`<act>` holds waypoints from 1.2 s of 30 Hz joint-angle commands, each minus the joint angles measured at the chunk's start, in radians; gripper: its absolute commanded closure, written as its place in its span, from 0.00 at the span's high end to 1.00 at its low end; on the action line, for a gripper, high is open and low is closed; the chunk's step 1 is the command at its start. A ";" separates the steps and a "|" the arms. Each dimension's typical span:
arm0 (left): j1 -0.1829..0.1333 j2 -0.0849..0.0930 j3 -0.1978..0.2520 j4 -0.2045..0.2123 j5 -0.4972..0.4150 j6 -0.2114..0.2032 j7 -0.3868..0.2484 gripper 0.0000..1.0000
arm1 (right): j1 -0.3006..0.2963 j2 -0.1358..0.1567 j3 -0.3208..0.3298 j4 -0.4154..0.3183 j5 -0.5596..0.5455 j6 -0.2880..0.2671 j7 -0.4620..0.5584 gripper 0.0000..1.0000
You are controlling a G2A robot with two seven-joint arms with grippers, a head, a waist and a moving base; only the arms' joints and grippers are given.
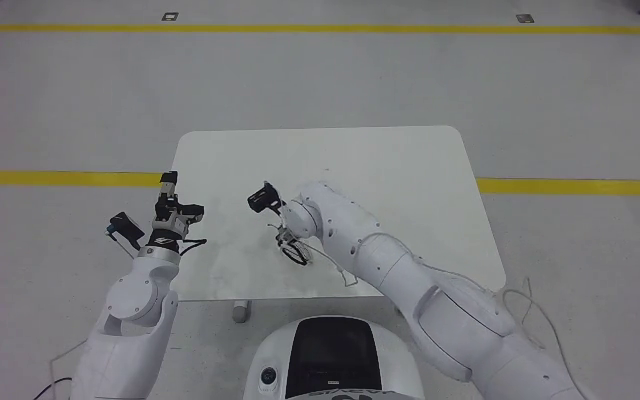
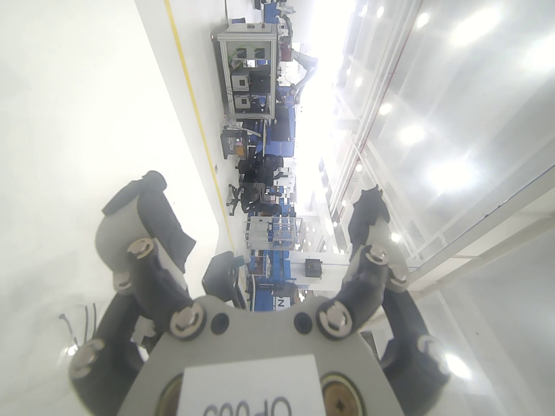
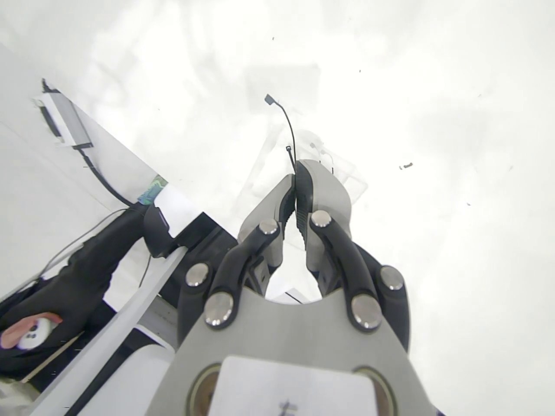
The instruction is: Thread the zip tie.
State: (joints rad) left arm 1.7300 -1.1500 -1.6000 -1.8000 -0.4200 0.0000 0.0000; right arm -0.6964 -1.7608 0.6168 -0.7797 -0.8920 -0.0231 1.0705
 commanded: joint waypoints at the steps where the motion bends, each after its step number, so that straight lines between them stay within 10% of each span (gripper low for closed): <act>1: 0.000 0.000 0.000 0.000 0.000 0.000 0.000 1.00 | -0.012 0.010 0.015 -0.022 -0.003 -0.002 0.000 0.00; 12: 0.000 0.000 0.000 0.000 0.000 0.000 0.000 1.00 | -0.021 0.011 0.020 -0.031 0.001 0.002 -0.029 0.00; 23: 0.000 0.000 0.000 0.000 0.000 0.000 0.000 1.00 | -0.151 0.052 0.101 -0.325 -0.111 0.223 -0.206 0.00; 36: 0.000 0.000 0.000 0.000 0.000 0.000 0.000 1.00 | -0.299 0.072 0.196 -0.504 -0.038 0.293 -0.308 0.00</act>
State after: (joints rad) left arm 1.7300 -1.1500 -1.6000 -1.8000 -0.4200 0.0000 0.0000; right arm -0.9878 -1.6890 0.8053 -1.2772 -0.9480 0.2705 0.7702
